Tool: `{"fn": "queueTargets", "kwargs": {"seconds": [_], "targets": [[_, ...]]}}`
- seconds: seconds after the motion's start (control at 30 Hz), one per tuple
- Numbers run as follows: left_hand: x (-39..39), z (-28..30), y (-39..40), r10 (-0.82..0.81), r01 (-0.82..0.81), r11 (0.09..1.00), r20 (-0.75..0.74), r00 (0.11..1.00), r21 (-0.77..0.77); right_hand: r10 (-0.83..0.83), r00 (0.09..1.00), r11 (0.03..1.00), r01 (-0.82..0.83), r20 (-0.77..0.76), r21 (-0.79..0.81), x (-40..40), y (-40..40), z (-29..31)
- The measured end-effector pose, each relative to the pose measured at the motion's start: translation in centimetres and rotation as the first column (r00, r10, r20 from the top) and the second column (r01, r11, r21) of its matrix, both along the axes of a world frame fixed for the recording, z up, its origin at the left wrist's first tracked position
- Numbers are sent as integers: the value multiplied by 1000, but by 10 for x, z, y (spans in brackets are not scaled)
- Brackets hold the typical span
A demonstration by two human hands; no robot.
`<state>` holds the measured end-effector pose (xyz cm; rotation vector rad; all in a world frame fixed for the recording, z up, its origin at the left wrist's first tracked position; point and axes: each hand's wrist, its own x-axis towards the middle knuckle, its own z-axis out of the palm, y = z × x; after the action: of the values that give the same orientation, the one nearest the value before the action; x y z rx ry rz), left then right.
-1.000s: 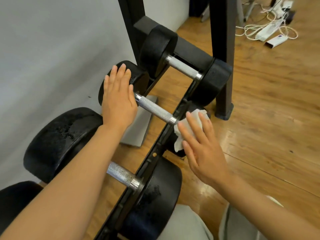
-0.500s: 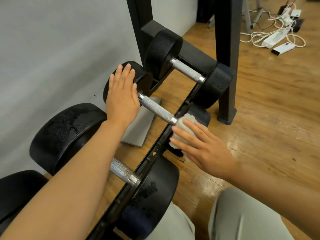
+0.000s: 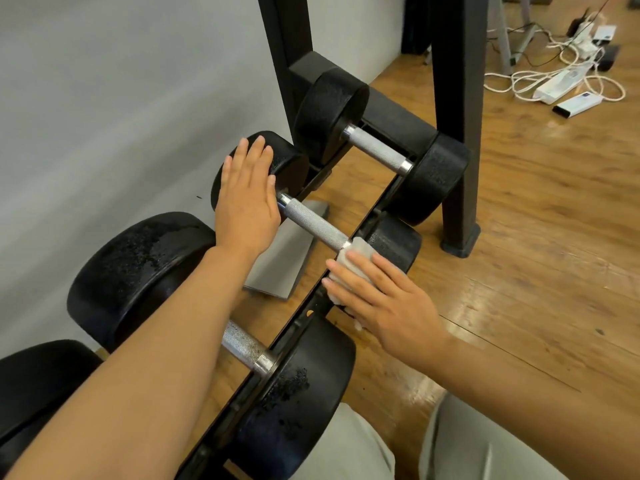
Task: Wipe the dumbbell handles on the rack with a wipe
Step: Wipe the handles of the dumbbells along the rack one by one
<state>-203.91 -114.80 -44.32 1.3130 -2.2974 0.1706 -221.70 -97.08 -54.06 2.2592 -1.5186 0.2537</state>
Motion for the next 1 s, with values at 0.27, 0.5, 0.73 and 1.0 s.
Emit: {"fn": "queueTargets", "kwargs": {"seconds": [0.27, 0.5, 0.73, 1.0], "targets": [[-2, -3, -1, 25, -25, 1000, 2, 1000, -5, -440, 590, 896, 236, 677, 377, -12, -26, 45], [-3, -4, -1, 36, -36, 999, 41, 999, 3, -428, 671, 899, 253, 605, 356, 4, 12, 32], [-5, 0, 0, 102, -102, 995, 164, 981, -5, -350, 792, 930, 227, 500, 290, -5, -4, 38], [13, 32, 30, 16, -68, 969, 215, 976, 237, -490, 411, 870, 184, 768, 457, -15, -24, 57]]}}
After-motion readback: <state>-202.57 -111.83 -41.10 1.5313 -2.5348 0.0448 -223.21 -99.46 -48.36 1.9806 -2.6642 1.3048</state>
